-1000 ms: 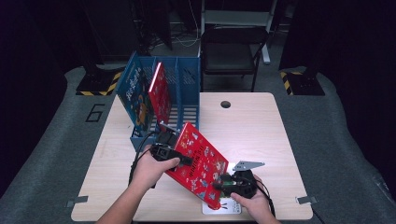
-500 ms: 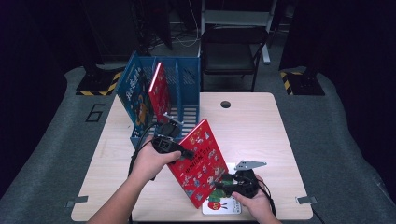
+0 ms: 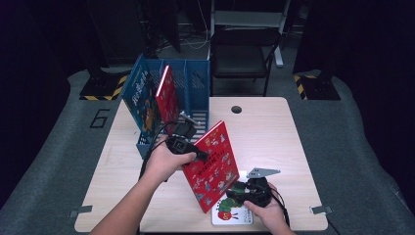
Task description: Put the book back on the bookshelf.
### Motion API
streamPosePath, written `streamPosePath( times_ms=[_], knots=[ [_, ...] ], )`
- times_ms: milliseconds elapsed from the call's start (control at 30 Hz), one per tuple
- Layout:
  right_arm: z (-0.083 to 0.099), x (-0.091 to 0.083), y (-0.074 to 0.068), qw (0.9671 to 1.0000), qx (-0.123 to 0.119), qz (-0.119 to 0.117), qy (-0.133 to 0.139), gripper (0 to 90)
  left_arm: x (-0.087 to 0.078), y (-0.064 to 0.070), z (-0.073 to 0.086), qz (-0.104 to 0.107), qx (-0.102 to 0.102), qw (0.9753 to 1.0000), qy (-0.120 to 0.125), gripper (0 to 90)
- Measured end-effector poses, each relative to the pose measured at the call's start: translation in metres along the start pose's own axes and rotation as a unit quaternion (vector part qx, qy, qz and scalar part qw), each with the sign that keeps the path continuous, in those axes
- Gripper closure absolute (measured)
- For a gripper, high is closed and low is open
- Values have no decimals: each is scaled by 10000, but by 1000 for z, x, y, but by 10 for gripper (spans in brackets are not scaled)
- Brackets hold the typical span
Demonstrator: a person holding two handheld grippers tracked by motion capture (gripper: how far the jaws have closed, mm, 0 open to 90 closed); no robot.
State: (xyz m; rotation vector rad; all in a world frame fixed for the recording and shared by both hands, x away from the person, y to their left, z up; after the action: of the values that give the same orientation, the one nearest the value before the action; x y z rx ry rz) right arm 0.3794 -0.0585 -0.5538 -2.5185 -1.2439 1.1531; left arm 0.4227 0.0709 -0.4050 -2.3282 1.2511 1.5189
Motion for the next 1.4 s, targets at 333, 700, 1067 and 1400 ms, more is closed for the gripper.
streamPosePath(
  times_ms=[333,700,1067,1400],
  knots=[
    [1,-1,1,10000,-8,-14,-24,449,7,14,-7,-210,375,9991,-13,776],
    [1,0,1,10000,-72,4,-21,449,-1,25,6,-106,385,9992,-61,728],
    [3,0,-2,10000,-37,-34,-68,449,4,30,17,-300,532,9978,-264,710],
    [4,1,-2,9999,-74,-38,-84,448,8,36,22,-347,822,9954,-348,662]
  ],
)
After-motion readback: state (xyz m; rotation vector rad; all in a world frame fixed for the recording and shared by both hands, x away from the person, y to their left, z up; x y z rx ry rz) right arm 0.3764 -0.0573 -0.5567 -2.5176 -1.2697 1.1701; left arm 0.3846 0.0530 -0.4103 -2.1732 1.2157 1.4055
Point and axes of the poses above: each handheld gripper's, and its own axes: x roughly forward along the jaws, z roughly out of its underside, y roughly to its right, the point moved 10 cm from there along x, roughly forward along the jaws, and after that the axes turned 4 degrees about x, right-handed, at the moved point
